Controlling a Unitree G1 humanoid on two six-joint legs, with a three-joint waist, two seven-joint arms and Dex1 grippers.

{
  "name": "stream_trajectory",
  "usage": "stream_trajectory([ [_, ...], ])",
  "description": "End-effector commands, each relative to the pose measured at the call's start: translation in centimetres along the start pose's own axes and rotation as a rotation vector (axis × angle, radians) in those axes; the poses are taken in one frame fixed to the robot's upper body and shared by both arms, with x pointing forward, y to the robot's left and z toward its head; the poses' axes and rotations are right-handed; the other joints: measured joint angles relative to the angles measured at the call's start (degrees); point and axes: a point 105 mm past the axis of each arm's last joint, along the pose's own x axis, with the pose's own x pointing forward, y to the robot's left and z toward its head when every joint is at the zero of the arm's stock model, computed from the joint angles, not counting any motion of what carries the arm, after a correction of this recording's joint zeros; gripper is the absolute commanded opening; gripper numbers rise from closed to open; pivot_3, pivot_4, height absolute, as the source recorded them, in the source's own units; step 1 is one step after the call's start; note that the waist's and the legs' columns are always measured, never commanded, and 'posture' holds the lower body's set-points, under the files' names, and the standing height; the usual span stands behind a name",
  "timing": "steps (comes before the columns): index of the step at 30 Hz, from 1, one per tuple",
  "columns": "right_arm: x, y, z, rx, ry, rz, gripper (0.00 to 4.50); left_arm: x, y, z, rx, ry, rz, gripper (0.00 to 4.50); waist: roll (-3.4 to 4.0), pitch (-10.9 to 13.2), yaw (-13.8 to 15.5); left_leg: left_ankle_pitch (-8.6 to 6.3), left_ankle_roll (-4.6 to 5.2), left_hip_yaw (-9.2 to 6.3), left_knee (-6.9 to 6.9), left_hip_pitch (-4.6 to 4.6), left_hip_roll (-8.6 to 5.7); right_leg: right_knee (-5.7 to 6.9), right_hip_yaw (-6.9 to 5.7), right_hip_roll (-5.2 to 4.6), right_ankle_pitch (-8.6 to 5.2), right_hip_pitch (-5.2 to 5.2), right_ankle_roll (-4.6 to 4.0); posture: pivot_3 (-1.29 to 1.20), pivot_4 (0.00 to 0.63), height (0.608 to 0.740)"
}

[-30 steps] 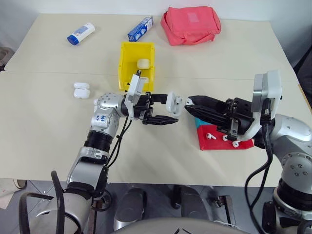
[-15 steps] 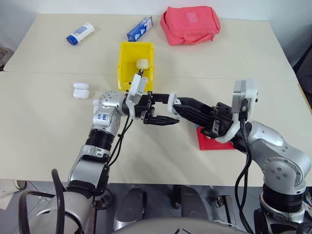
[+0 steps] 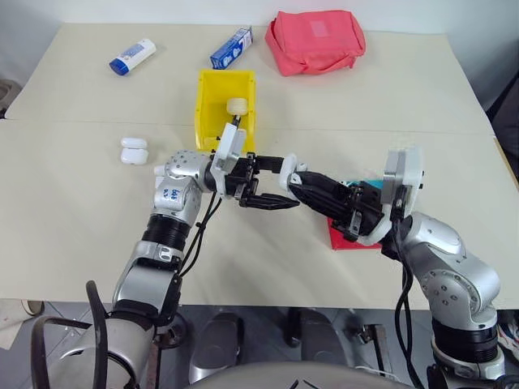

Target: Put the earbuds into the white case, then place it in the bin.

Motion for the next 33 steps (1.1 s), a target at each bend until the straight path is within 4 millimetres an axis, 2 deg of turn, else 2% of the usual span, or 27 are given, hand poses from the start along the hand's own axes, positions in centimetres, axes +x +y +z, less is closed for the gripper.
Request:
stream_trajectory([
  [1, -0.9, -0.3, -2.1, 0.014, 0.117, 0.008, 0.51, -0.2, 0.1, 2.2, 0.091, -0.045, -0.022, 2.76, 0.0, 0.0, -0.1, 0.0, 0.0, 0.01, -0.01, 0.01, 0.01, 0.0, 0.02, 0.02, 0.0, 0.0, 0.0, 0.0, 0.15, 0.74],
  [12, -1.3, -1.1, -2.7, 0.012, 0.206, 0.038, 0.51, -0.4, -0.1, 2.1, 0.102, -0.038, -0.017, 2.76, 0.0, 0.0, -0.2, -0.01, -0.01, 0.02, -0.02, 0.03, 0.14, -0.01, 0.04, 0.02, -0.01, 0.0, -0.02, 0.0, 0.15, 0.74],
  [21, -1.1, -1.0, -2.5, 0.002, 0.222, 0.045, 0.51, -0.4, -0.2, 1.9, 0.104, -0.03, -0.021, 2.76, -0.01, 0.0, -0.2, -0.01, -0.01, 0.02, -0.02, 0.03, 0.16, -0.02, 0.04, 0.0, -0.01, 0.0, -0.02, 0.0, 0.15, 0.74],
  [25, -0.9, -1.0, -2.1, -0.024, 0.216, 0.042, 1.84, -0.3, -0.1, 1.8, 0.105, -0.028, -0.02, 2.76, 0.0, 0.0, -0.4, -0.01, -0.02, 0.02, -0.02, 0.03, 0.17, -0.02, 0.04, 0.0, -0.01, 0.0, -0.02, 0.0, 0.15, 0.74],
  [33, -0.4, -0.4, -0.6, -0.08, 0.19, 0.057, 1.84, -0.4, 0.1, 1.6, 0.098, -0.034, -0.004, 2.76, -0.03, 0.0, -0.1, -0.01, -0.02, 0.01, -0.02, 0.03, 0.13, -0.02, 0.03, -0.04, -0.01, 0.0, -0.02, 0.0, 0.15, 0.74],
])
